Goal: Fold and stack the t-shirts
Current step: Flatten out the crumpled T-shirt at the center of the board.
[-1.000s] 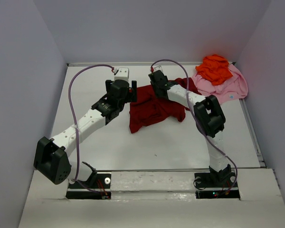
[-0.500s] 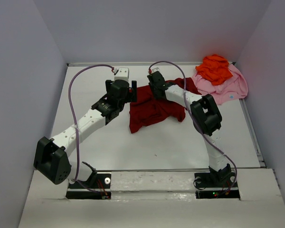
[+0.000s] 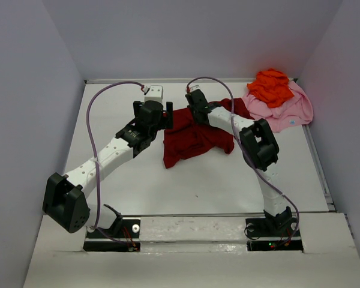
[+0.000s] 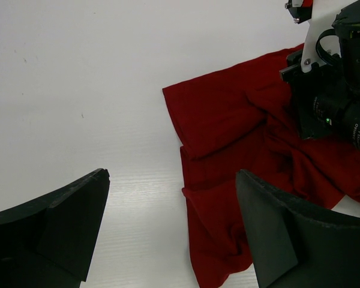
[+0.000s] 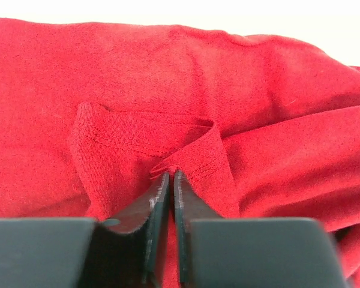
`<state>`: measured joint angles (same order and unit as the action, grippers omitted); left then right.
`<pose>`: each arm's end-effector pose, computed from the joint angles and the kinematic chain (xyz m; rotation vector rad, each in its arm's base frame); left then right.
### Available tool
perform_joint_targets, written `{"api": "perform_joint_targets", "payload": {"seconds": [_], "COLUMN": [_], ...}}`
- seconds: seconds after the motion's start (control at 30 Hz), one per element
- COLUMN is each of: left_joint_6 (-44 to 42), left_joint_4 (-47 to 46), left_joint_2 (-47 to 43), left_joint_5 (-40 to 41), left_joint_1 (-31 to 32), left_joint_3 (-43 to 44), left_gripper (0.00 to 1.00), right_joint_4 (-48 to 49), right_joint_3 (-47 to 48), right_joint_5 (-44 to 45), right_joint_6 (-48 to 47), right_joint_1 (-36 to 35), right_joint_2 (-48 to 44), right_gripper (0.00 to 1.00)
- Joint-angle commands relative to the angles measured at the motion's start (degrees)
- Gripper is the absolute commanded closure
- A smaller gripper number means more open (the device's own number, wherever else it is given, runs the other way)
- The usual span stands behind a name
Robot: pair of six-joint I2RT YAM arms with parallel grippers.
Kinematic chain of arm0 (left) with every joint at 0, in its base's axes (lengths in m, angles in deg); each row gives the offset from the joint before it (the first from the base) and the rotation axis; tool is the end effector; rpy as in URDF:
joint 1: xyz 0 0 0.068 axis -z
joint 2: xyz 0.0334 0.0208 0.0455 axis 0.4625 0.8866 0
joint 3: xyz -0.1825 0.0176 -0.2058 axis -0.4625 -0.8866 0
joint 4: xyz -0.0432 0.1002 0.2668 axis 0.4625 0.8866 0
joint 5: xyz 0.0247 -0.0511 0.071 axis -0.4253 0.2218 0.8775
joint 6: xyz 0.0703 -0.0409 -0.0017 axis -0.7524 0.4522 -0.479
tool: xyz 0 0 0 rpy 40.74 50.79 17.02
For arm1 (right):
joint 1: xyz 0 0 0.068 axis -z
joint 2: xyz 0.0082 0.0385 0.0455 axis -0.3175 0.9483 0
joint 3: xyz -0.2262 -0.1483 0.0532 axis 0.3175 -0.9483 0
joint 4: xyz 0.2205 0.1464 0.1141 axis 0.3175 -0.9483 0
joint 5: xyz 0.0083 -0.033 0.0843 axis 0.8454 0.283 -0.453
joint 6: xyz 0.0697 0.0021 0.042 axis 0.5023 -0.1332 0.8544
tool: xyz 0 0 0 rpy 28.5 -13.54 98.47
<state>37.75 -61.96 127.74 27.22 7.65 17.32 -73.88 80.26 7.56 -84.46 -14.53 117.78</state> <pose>0.3199 -0.1902 0.3132 0.1103 1.8844 -0.1513 0.4795 0.2774 0.1516 -0.4199 2.2909 -0.1996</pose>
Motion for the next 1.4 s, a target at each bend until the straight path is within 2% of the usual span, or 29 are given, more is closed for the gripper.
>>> {"api": "perform_joint_targets", "payload": {"seconds": [0.0, 0.03, 0.2, 0.37, 0.5, 0.7, 0.9, 1.03, 1.1, 1.2, 1.37], "left_joint_6": [-0.74, -0.83, -0.74, -0.57, -0.39, 0.14, 1.45, 9.34, 16.98, 23.84, 26.41], "left_joint_4": [-0.47, -0.47, -0.47, -0.47, -0.56, -0.64, -0.47, 1.63, 1.64, -2.64, -3.90], "left_joint_2": [-1.69, -1.69, -1.78, -1.78, -2.39, -2.30, -1.60, 0.06, 0.77, 2.69, 10.78], "left_joint_5": [0.25, 0.34, 0.51, 0.34, 0.60, -0.19, -0.63, -2.47, -4.06, -3.54, -3.97], "left_joint_1": [0.22, 0.22, 0.31, 0.22, 0.31, 0.31, 0.31, 0.22, 0.39, 0.40, 0.57], "left_joint_3": [2.87, 2.78, 2.78, 2.78, 2.69, 2.69, 2.51, 3.39, 3.22, -0.20, 0.31], "left_gripper": [0.04, 0.04, 0.04, 0.04, 0.04, 0.04, 0.04, 0.06, 0.07, 0.08, 0.10], "right_joint_4": [0.70, 0.70, 0.97, 1.06, 0.97, 2.80, 4.04, 4.40, 4.40, 4.40, 4.83], "right_joint_3": [2.12, 1.94, -1.21, -5.96, -11.58, -21.86, -28.36, -31.62, -32.86, -35.49, -39.10], "right_joint_5": [-0.34, 0.09, 0.88, 4.04, 3.35, -4.28, -5.97, -7.46, -7.46, -6.67, -7.99], "right_joint_6": [0.03, 0.11, 0.64, 0.99, 4.06, 10.21, 12.50, 13.38, 13.47, 13.30, 13.74], "right_joint_1": [-0.19, -0.19, -0.19, -0.19, -0.19, -0.19, -0.19, -0.19, -0.19, -0.19, -0.19], "right_joint_2": [1.16, 1.07, -1.82, -8.59, -15.62, -24.66, -28.89, -32.23, -34.52, -37.33, -41.46], "right_gripper": [0.94, 1.00, 1.00, 1.00, 1.00, 1.00, 1.00, 1.00, 1.00, 1.00, 1.00]}}
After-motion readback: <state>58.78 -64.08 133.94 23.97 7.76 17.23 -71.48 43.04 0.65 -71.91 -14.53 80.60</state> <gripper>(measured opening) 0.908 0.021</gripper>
